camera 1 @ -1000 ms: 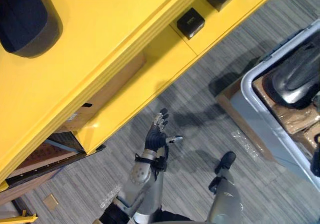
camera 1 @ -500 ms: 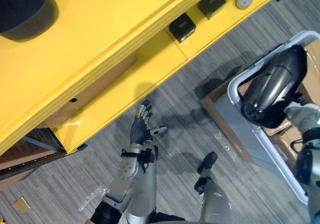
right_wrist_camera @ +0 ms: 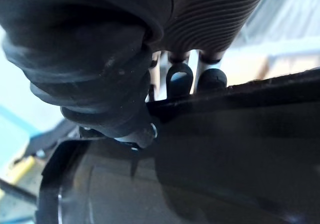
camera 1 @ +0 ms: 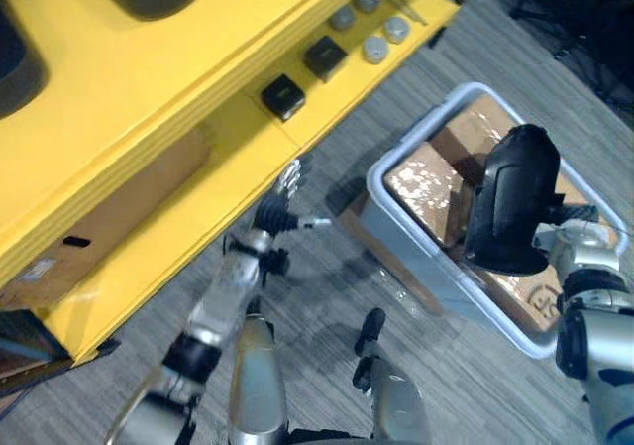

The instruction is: Walk over and take plastic housings, then place them on the shelf

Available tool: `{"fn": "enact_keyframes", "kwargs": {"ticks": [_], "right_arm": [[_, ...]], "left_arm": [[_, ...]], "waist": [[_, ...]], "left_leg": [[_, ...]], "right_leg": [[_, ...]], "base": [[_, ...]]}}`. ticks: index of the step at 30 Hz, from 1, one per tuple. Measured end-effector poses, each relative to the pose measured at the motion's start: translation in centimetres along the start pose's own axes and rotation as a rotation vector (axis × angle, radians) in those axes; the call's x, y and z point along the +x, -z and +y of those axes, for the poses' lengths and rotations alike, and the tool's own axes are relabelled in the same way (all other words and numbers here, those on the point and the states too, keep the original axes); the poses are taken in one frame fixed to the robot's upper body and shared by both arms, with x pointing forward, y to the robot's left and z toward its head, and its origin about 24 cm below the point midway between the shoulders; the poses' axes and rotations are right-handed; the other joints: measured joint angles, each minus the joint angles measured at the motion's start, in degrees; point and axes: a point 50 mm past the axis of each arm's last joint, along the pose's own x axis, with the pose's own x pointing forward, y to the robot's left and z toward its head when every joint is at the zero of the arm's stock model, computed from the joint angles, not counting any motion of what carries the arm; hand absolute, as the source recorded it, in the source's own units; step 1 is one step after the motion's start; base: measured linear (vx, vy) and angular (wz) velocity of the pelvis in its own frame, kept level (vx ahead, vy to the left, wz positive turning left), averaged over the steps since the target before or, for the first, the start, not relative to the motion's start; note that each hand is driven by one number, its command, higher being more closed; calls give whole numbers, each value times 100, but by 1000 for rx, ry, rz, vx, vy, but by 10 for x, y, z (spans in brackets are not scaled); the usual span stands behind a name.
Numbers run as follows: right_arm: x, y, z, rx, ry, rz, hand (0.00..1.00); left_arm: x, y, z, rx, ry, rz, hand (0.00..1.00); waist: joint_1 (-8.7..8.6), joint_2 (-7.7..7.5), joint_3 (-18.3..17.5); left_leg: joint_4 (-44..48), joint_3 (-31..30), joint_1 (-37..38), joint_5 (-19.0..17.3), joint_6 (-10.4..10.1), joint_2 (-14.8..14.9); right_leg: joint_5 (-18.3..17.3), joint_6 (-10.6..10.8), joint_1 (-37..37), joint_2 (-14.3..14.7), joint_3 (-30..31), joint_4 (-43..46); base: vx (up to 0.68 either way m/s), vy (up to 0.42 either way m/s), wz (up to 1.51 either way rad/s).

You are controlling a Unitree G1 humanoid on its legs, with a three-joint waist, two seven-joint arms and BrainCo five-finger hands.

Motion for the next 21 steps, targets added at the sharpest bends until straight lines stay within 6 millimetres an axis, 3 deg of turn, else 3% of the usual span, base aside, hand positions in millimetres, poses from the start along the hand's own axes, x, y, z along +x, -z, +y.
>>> {"fn": "enact_keyframes", "kwargs": {"ticks": [4,6,10,13,16,21], "right_arm": [[-3,-31,7,-65,9,-127,100],[-8,-58,12,-80,19,-249,100],[-31,-118,15,-62,86,-553,100],[-56,-154,14,-50,135,-783,100],[-75,-170,20,-63,141,-928,100],[-95,-174,37,-67,124,-1067,100]], "left_arm": [[31,-24,3,246,52,-38,0],[49,-43,4,298,60,-51,0],[62,-39,3,42,60,99,0],[63,-25,-4,-94,61,179,0],[65,-27,-11,-184,76,182,0],[73,-36,-30,-351,98,190,0]], "waist": [[-316,-2,1],[-456,-2,1],[-819,5,4],[-916,18,13],[-952,58,34],[-1010,224,68]], "left_leg": [[12,230,44,-12,-11,65],[11,342,17,-19,-20,121],[15,464,47,-67,-39,174],[-2,630,110,-81,-34,173],[-38,716,226,-81,-34,150],[-102,750,402,-92,-18,116]], "right_leg": [[127,7,-110,35,230,-81],[180,-10,-224,82,347,-117],[210,-4,-291,134,497,-164],[232,-2,-369,122,671,-159],[236,0,-342,100,758,-144],[232,0,-185,64,778,-158]], "base": [[7,0,-33],[1,-23,-29],[15,-20,-19],[13,2,-23],[-1,-2,-13],[-31,3,-1]]}}
